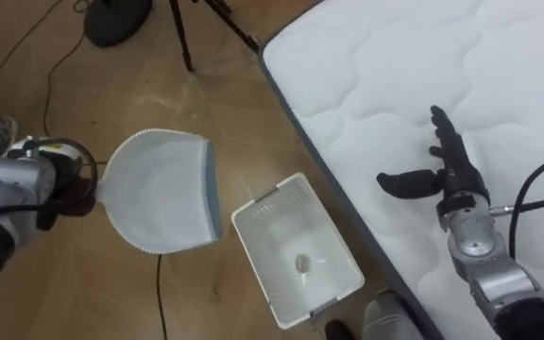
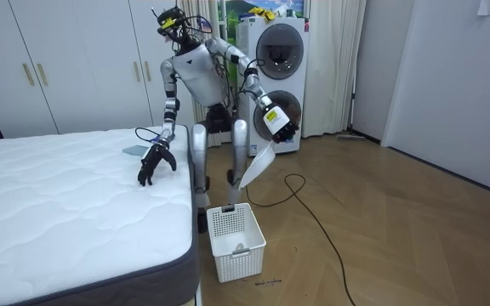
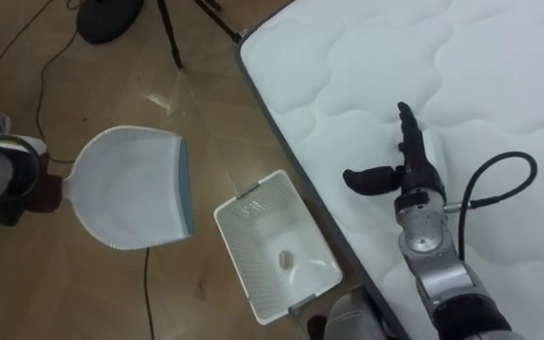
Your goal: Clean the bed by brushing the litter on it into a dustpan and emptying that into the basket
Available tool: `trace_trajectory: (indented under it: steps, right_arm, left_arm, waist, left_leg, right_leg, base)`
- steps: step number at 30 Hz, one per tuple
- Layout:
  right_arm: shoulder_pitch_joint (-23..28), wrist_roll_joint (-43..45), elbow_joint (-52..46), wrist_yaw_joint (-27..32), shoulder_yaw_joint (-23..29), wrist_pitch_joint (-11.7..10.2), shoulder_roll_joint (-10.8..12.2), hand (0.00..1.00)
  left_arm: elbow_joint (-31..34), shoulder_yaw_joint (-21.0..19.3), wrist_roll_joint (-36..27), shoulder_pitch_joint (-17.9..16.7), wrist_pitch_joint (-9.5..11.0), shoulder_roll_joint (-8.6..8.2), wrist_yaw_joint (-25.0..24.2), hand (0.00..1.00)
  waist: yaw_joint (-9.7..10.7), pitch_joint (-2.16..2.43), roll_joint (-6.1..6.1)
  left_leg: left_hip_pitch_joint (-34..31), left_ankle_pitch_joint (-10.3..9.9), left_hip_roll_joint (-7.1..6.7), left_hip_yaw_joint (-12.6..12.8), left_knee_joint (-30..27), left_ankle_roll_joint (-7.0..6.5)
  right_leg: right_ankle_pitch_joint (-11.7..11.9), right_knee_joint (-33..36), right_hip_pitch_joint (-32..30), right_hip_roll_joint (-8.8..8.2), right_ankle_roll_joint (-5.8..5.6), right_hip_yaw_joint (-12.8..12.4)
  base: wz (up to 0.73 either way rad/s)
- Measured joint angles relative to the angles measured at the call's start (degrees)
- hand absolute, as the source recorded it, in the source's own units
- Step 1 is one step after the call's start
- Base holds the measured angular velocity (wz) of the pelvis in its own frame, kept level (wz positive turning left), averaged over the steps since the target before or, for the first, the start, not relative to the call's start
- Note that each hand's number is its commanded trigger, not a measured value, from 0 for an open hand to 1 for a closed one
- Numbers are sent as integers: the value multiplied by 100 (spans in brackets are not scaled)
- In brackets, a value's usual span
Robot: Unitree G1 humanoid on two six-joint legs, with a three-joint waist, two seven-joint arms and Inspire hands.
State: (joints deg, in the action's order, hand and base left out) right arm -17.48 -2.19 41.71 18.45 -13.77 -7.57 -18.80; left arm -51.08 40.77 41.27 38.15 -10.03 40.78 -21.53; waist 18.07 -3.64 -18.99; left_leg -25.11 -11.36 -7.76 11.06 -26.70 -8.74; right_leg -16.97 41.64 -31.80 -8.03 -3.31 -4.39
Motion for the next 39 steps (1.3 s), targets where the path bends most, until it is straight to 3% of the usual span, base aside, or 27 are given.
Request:
trace_trajectory:
  steps: [4, 6, 8, 10, 12, 13, 15, 16, 18, 21, 23, 25, 27, 29, 30, 31, 33, 34, 36, 39]
  right_arm:
    - [99, -15, -4, -136, 140, -6, -5, 0]
    - [183, -78, -32, -255, 156, -62, -51, 0]
    - [304, -142, -123, -274, 156, -79, -74, 0]
    - [457, -239, -136, -327, 149, -113, -82, 0]
    - [642, -259, -30, -422, 144, -107, -89, 0]
    - [709, -267, 30, -422, 153, -103, -90, 0]
    - [1002, -460, 81, -419, 156, -34, -46, 0]
    - [1051, -491, 82, -417, 156, 12, -24, 0]
    - [1276, -590, 60, -396, 169, 130, 59, 0]
    - [1537, -604, 56, -341, 272, 216, 64, 0]
    - [1677, -508, -15, -322, 385, 346, 103, 0]
    - [1839, -487, -259, -290, 398, 469, 103, 0]
    - [1899, -511, -372, -280, 379, 533, 151, 0]
    - [1899, -569, -490, -277, 377, 582, 211, 0]
    - [1951, -605, -591, -268, 377, 596, 228, 0]
    - [1985, -641, -655, -263, 377, 607, 242, 0]
    - [2182, -686, -881, -241, 387, 638, 276, 0]
    - [2194, -703, -903, -233, 390, 637, 275, 0]
    - [2148, -861, -958, -201, 411, 619, 291, 0]
    - [2156, -906, -1096, -215, 383, 602, 331, 0]
  left_arm:
    - [211, -32, -368, -33, 10, 2, -93, 100]
    - [562, -292, -421, -247, 85, -2, -208, 100]
    - [867, -506, -406, -488, 144, -36, -243, 100]
    - [1103, -914, -429, -882, 178, -254, -238, 100]
    - [1459, -1212, -418, -1410, 238, -466, -241, 100]
    - [1562, -1276, -393, -1542, 254, -526, -244, 100]
    - [1996, -1416, -459, -1944, 317, -716, -207, 100]
    - [2035, -1421, -515, -1996, 340, -772, -190, 100]
    - [2101, -1589, -807, -2106, 422, -1050, -140, 100]
    - [2629, -2114, -1266, -2502, 455, -1390, 123, 100]
    - [3079, -2401, -1361, -2787, 508, -1490, 302, 100]
    - [3517, -2665, -1360, -3111, 529, -1604, 503, 100]
    - [3610, -2874, -1360, -3356, 533, -1854, 732, 100]
    - [3609, -2983, -1360, -3681, 532, -2126, 1102, 100]
    - [3608, -2983, -1361, -3787, 538, -2186, 1224, 100]
    - [3608, -2983, -1360, -3813, 538, -2196, 1271, 100]
    - [3612, -2985, -1373, -3956, 531, -2260, 1466, 100]
    - [3617, -2985, -1389, -3958, 531, -2269, 1504, 100]
    - [3703, -3060, -1488, -3964, 524, -2373, 1759, 100]
    - [4066, -3185, -1717, -4072, 514, -2522, 2165, 100]
  waist:
    - [-124, -5, 46]
    - [-337, 4, 112]
    - [-411, 7, 166]
    - [-543, 23, 273]
    - [-691, 53, 495]
    - [-717, 80, 550]
    - [-766, 196, 763]
    - [-782, 220, 817]
    - [-849, 309, 1024]
    - [-939, 319, 1103]
    - [-1016, 315, 1196]
    - [-1135, 299, 1292]
    - [-1303, 293, 1381]
    - [-1448, 292, 1453]
    - [-1463, 299, 1506]
    - [-1495, 281, 1546]
    - [-1567, 354, 1703]
    - [-1618, 359, 1714]
    - [-1746, 374, 1744]
    - [-1828, 368, 1791]
  left_leg:
    - [200, -70, 49, 151, 13, -10]
    - [297, -143, 145, 345, 13, 10]
    - [399, -176, 185, 454, 36, 15]
    - [584, -226, 218, 557, 63, 50]
    - [771, -315, 242, 449, 64, 123]
    - [811, -339, 274, 437, 60, 142]
    - [939, -450, 441, 405, 11, 188]
    - [982, -463, 473, 402, 11, 196]
    - [1214, -519, 550, 441, 95, 203]
    - [1660, -555, 628, 611, 364, 195]
    - [1904, -566, 611, 724, 526, 184]
    - [2056, -645, 631, 828, 533, 177]
    - [2253, -673, 673, 1099, 582, 171]
    - [2492, -674, 686, 1239, 806, 169]
    - [2516, -672, 754, 1418, 887, 163]
    - [2520, -674, 798, 1594, 922, 157]
    - [2606, -670, 912, 2155, 1028, 152]
    - [2650, -669, 931, 2281, 1061, 154]
    - [2744, -662, 933, 2730, 1145, 162]
    - [2750, -661, 904, 3194, 1195, 164]
  right_leg:
    - [-6, -6, 80, 31, 11, -57]
    - [14, -84, 105, 145, 38, -208]
    - [21, -114, 149, 227, 45, -288]
    - [19, -158, 252, 350, 50, -478]
    - [11, -249, 427, 517, 64, -656]
    - [19, -303, 486, 552, 75, -658]
    - [93, -575, 756, 713, 114, -636]
    - [122, -647, 821, 741, 122, -636]
    - [188, -866, 1082, 803, 127, -639]
    - [367, -1270, 1487, 854, 129, -604]
    - [408, -1313, 1589, 872, 127, -588]
    - [459, -1294, 1596, 887, 173, -382]
    - [587, -1314, 1602, 836, 289, 51]
    - [846, -1526, 1661, 730, 447, 711]
    - [995, -1656, 1736, 703, 498, 1022]
    - [1039, -1673, 1748, 689, 517, 1170]
    - [697, -967, 1856, 397, 322, 1728]
    - [604, -827, 1943, 304, 264, 1780]
    - [396, -842, 2477, -83, 76, 1927]
    - [315, -1513, 3036, -309, -92, 2040]
  base:
    - [-24]
    - [-54]
    - [-46]
    - [-59]
    - [-54]
    - [-32]
    - [-15]
    - [-18]
    - [-25]
    - [-51]
    - [-74]
    - [-110]
    - [-124]
    - [-148]
    - [-105]
    - [-88]
    - [-87]
    - [-103]
    - [-107]
    - [-90]
